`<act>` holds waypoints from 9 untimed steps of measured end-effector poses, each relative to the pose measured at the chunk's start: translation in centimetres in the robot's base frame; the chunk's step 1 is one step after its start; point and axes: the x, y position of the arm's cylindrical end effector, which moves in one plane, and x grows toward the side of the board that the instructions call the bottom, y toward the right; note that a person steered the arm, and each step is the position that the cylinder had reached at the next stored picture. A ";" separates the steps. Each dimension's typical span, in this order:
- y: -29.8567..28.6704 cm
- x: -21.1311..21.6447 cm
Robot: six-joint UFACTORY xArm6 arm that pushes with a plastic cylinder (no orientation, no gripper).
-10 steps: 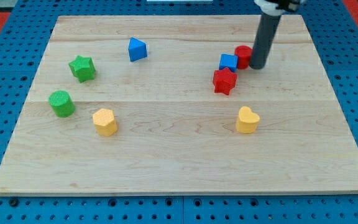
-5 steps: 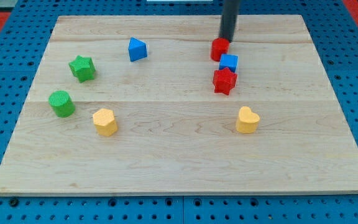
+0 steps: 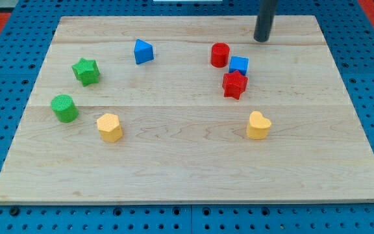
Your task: Locate the red circle at the top right side of the blue triangle
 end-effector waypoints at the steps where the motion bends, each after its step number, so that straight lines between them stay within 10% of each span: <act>1: -4.6 2.2; 9: -11.1 4.5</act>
